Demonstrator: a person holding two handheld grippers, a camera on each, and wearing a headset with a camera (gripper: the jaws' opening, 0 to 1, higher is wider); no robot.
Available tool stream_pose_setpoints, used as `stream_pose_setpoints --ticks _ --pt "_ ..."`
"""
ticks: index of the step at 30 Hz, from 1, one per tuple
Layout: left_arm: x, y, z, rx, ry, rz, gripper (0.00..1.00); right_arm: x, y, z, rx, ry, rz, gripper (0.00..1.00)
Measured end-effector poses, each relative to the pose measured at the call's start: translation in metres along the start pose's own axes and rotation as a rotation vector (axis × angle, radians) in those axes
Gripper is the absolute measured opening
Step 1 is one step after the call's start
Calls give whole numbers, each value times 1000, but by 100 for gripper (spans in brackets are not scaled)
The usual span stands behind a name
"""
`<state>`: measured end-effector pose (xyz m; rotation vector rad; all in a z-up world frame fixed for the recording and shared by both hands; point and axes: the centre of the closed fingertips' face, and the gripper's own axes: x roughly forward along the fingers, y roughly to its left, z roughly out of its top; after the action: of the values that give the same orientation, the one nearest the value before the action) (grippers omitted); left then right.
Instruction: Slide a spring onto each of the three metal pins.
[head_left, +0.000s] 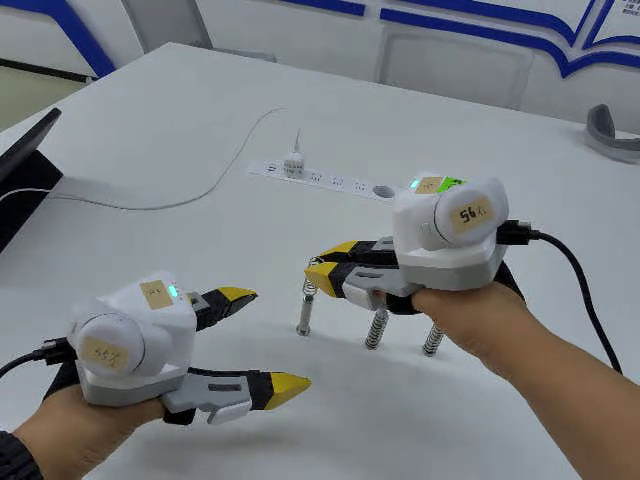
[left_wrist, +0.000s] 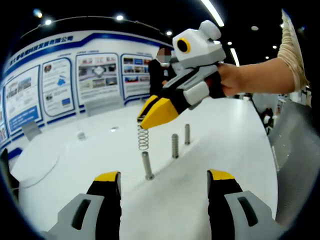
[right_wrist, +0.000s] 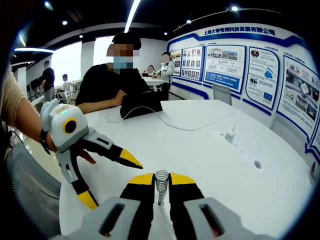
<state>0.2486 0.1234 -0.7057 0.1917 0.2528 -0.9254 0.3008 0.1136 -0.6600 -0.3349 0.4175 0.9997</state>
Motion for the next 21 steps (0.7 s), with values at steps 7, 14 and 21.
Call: stream_pose_setpoints --ticks 7,14,21 --pt "0 1 -1 -3 1 1 70 3 -1 -8 8 22 2 12" --pt "0 1 -2 -3 4 0 70 8 -2 -15 21 37 3 12" --pt "0 1 -3 -5 5 1 70 14 -1 -28 36 54 -2 12"
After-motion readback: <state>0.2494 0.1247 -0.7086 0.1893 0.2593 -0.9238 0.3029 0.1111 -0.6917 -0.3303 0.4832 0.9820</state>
